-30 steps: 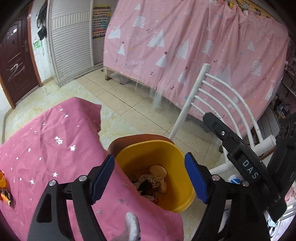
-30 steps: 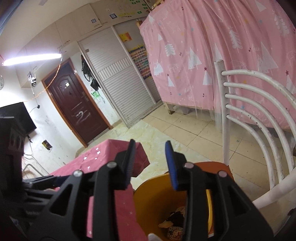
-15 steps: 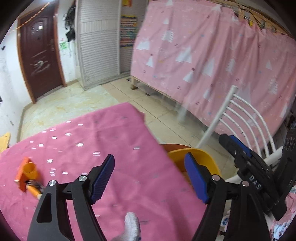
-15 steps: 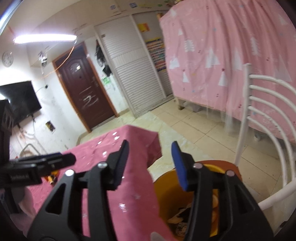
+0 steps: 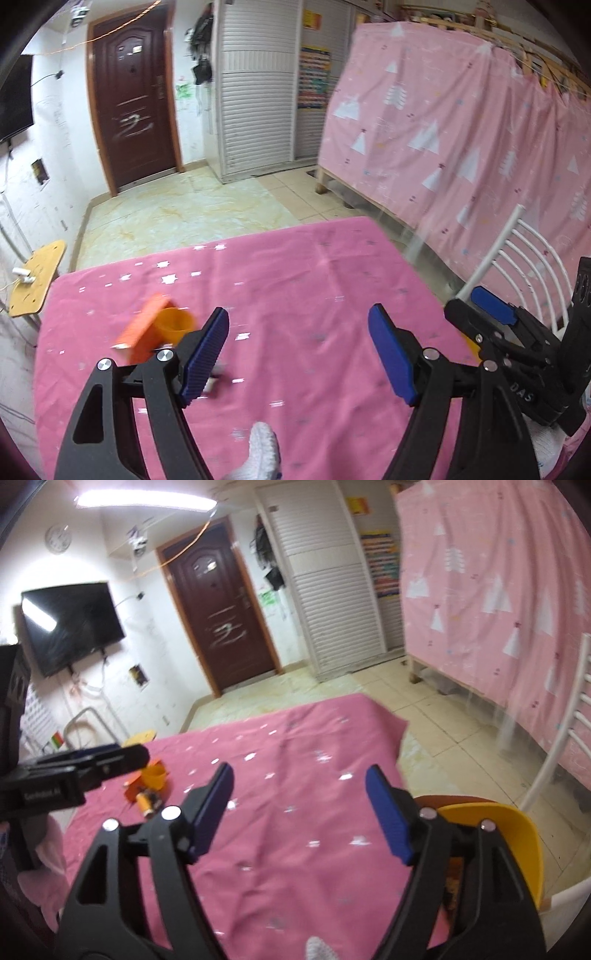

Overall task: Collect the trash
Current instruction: 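Return both tools to the table toward the orange box, then grasp the orange box with the left gripper while the right gripper grasps the black cable, then carry orange box and black cable to the yellow bucket and release both, then return both tools to the table toward the orange cup and tube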

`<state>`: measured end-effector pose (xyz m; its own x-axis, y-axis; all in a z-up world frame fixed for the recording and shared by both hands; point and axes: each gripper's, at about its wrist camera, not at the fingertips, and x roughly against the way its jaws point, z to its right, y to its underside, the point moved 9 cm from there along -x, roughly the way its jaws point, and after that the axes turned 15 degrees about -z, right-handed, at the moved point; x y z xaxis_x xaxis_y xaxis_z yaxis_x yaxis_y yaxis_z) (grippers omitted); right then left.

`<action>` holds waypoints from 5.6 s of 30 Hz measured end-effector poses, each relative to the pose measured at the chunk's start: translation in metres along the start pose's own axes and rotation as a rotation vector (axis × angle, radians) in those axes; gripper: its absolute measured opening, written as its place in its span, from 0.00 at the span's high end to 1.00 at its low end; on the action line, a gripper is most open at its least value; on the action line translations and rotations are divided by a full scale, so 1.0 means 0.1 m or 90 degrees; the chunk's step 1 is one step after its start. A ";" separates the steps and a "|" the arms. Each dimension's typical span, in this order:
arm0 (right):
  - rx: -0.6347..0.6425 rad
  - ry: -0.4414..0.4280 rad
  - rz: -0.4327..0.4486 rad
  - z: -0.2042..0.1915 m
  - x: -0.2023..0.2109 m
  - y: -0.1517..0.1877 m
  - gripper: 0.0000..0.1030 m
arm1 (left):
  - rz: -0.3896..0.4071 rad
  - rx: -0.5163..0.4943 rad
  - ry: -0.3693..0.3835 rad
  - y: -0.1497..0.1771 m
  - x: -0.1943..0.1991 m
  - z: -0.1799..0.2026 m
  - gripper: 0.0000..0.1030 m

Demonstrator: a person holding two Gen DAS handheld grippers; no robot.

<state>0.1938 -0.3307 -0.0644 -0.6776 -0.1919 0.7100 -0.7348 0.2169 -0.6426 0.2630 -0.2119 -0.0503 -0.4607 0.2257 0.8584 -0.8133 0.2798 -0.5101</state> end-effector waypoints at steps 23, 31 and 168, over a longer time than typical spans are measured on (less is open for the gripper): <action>0.128 -0.029 -0.112 -1.23 -0.75 0.08 0.21 | -0.059 0.129 -0.051 0.24 -0.50 -1.71 0.30; 0.158 -0.024 -0.132 -1.41 -0.89 0.11 0.21 | -0.084 0.129 -0.057 0.18 -0.79 -1.78 0.30; -0.216 0.080 0.125 2.05 0.97 0.32 0.39 | -0.012 -0.213 0.100 0.21 -0.62 2.69 0.61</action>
<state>0.0986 -0.5390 -0.0750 -0.7793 -0.0015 0.6267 -0.5260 0.5452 -0.6527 0.1795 -0.4708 -0.0993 -0.3657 0.3502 0.8623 -0.6481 0.5691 -0.5060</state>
